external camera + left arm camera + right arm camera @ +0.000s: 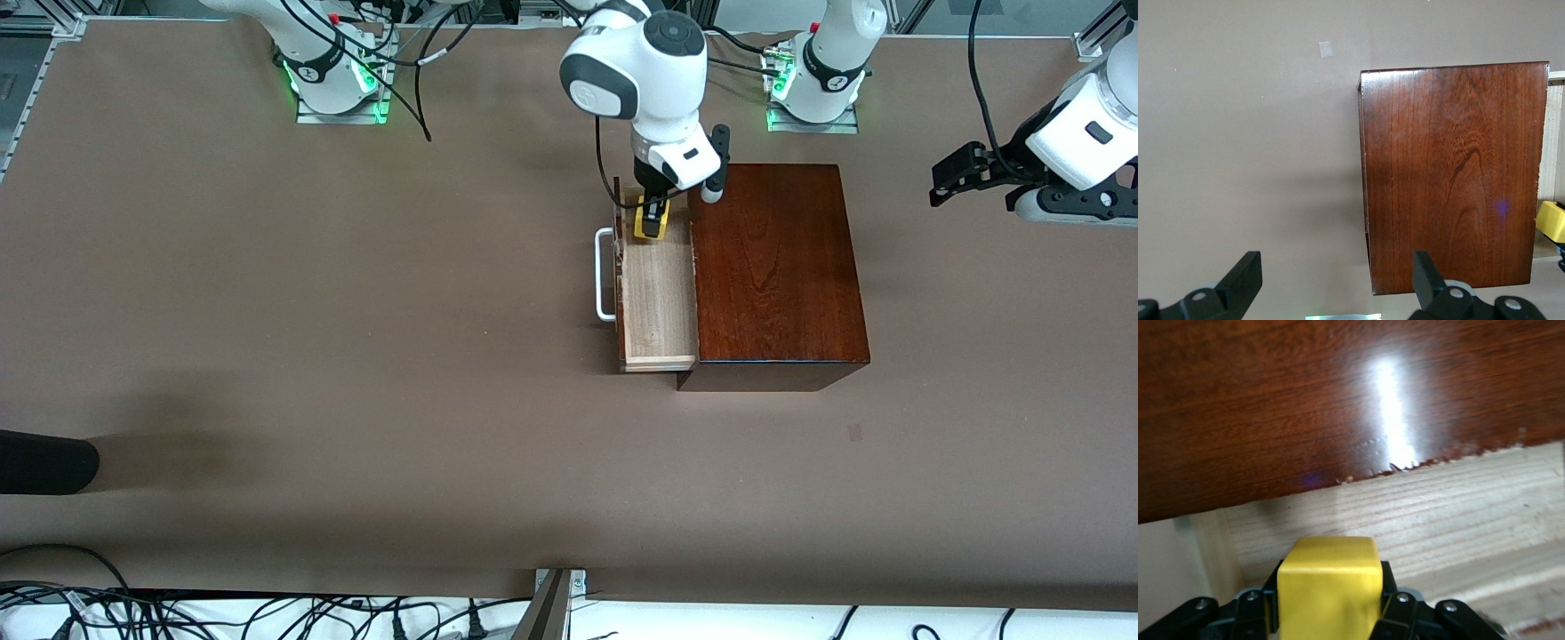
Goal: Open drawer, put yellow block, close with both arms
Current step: 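Carry the yellow cube with the right gripper into the open drawer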
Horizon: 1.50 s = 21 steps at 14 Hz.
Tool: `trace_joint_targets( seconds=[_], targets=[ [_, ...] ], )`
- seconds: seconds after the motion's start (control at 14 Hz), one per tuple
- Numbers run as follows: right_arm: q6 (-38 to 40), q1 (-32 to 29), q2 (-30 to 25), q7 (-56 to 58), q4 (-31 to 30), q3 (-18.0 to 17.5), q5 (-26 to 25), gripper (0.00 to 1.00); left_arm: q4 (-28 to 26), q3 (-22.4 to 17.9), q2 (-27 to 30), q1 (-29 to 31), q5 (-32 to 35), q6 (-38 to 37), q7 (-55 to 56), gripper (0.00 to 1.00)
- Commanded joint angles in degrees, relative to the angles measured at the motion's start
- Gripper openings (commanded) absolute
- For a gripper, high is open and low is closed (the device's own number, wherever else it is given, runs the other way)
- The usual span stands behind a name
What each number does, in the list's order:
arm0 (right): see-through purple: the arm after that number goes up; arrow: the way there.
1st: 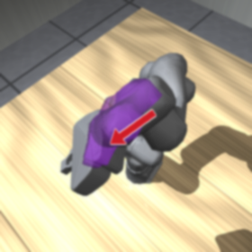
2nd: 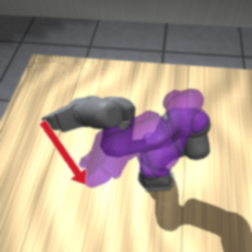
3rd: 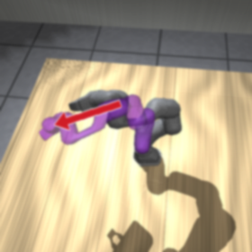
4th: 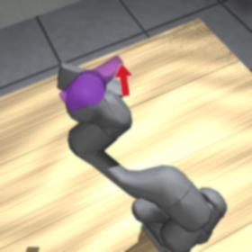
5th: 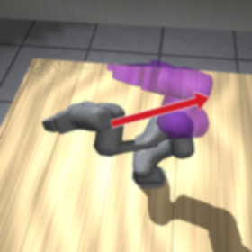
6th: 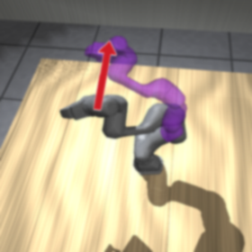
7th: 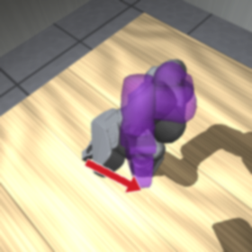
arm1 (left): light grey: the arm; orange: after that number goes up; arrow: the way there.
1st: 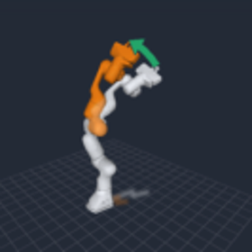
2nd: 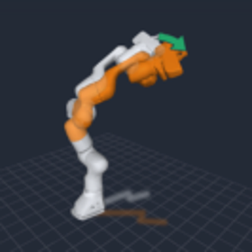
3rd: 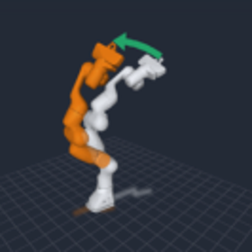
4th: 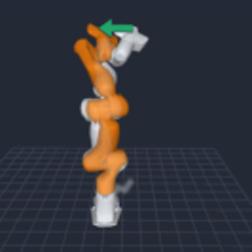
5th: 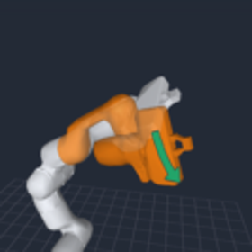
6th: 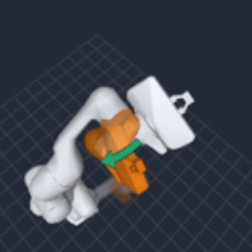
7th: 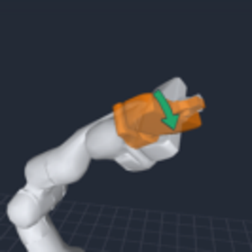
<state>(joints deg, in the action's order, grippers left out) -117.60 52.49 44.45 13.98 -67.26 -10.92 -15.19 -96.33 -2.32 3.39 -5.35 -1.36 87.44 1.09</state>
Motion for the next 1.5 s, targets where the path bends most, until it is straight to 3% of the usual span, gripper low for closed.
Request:
trace_joint_targets(
  seconds=[0.0, 0.86, 0.93, 1.0, 1.43],
  targets=[
    [0.1, 0.1, 2.0, 3.5, 2.4, 0.1, -1.0, 0.00, 2.1, -0.1, -0.9, -0.4, -0.6, -1.5, -0.3, 1.00],
    [-1.8, -1.0, 3.9, 11.8, 2.1, 1.2, -1.0, 0.00, 5.3, -0.1, -4.6, -0.6, -0.7, -1.0, -0.2, 1.00],
    [-1.9, -1.1, 3.8, 11.5, 2.2, 1.2, -0.9, 0.76, 5.3, -0.1, -5.0, -0.6, -0.8, -0.9, -0.2, 1.00],
    [-1.9, -1.1, 3.6, 11.2, 2.4, 1.2, -0.9, 1.00, 5.4, -0.1, -5.4, -0.5, -0.8, -1.0, -0.6, 1.00],
    [-0.1, -2.5, 0.7, 10.6, 3.8, 1.3, 0.2, 1.00, 5.3, -0.1, -5.5, 0.3, -0.6, -1.0, -0.9, 1.00]
  ],
)
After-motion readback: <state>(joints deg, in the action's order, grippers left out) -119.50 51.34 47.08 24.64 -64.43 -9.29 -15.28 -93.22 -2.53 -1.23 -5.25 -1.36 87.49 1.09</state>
